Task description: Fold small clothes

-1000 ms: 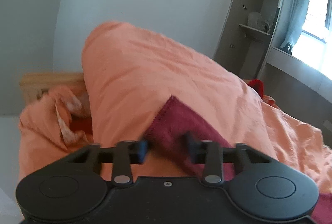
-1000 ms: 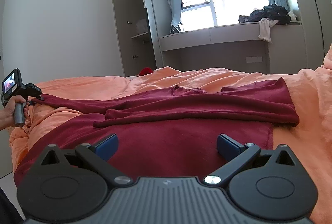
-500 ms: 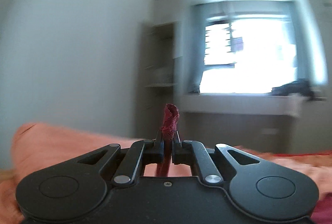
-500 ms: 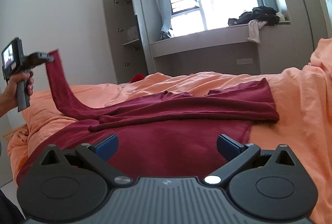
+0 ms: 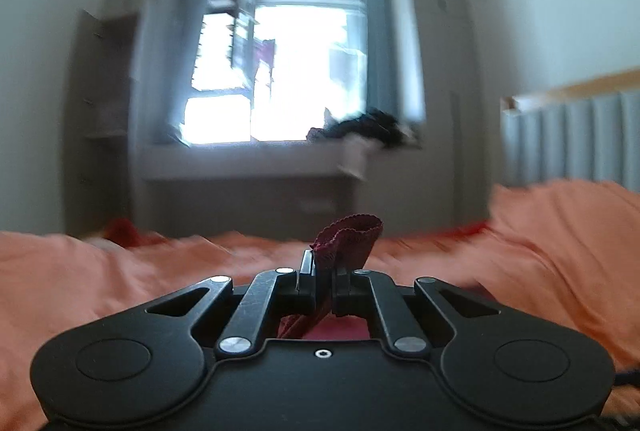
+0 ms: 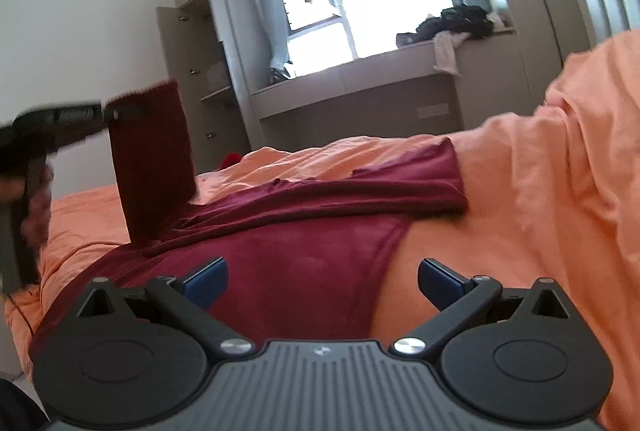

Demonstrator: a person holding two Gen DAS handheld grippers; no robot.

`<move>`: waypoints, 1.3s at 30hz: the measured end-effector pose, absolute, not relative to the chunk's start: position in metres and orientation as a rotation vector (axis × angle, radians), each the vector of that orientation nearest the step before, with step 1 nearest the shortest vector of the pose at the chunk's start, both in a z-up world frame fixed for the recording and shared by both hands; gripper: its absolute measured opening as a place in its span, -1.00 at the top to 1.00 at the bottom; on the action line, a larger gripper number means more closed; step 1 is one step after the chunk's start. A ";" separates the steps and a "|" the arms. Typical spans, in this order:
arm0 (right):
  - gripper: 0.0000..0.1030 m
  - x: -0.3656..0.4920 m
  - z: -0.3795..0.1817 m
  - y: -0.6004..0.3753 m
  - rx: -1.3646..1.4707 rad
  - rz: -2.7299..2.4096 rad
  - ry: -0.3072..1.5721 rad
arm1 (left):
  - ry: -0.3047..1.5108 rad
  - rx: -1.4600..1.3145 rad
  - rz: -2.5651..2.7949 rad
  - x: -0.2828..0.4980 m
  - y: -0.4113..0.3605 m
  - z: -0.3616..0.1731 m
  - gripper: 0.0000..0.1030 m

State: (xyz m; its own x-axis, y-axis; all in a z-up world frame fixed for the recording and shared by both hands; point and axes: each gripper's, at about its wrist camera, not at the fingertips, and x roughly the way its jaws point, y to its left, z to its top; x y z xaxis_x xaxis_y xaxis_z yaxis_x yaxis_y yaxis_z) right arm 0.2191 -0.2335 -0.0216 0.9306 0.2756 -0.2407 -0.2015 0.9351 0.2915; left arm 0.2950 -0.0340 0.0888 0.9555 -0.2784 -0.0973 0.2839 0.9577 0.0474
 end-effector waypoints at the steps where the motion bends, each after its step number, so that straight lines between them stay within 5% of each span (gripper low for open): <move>1: -0.99 0.217 -0.023 -0.235 0.272 0.242 0.285 | 0.108 0.076 -0.310 0.291 -0.043 0.081 0.88; 9: -0.99 0.211 -0.028 -0.244 0.301 0.210 0.286 | 0.273 0.144 -0.438 0.274 -0.053 0.023 0.83; 12: -0.99 0.215 -0.029 -0.246 0.330 0.204 0.285 | 0.356 0.100 -0.493 0.277 -0.046 0.015 0.65; 16: -1.00 0.218 -0.030 -0.243 0.350 0.211 0.275 | 0.419 0.067 -0.578 0.272 -0.036 0.011 -0.40; 24: -1.00 0.229 -0.027 -0.228 0.338 0.251 0.236 | 0.431 0.069 -0.485 0.264 0.005 0.028 -0.79; 28: -1.00 0.238 -0.020 -0.215 0.309 0.322 0.197 | 0.469 0.028 -0.311 0.286 0.051 0.041 -0.76; 34: -0.98 0.267 -0.018 -0.194 0.349 0.394 0.217 | 0.470 -0.053 -0.065 0.343 0.119 0.044 -0.37; 39: -0.76 0.283 -0.020 -0.182 0.379 0.406 0.224 | 0.547 -0.196 0.004 0.402 0.163 0.035 0.07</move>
State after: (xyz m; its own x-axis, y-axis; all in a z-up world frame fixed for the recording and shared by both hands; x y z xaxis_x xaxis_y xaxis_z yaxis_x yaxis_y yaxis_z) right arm 0.2831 -0.1819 -0.0195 0.8956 0.4235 -0.1360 -0.3412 0.8503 0.4007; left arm 0.4017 0.1628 0.0346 0.8547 -0.0484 -0.5168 -0.0559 0.9813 -0.1844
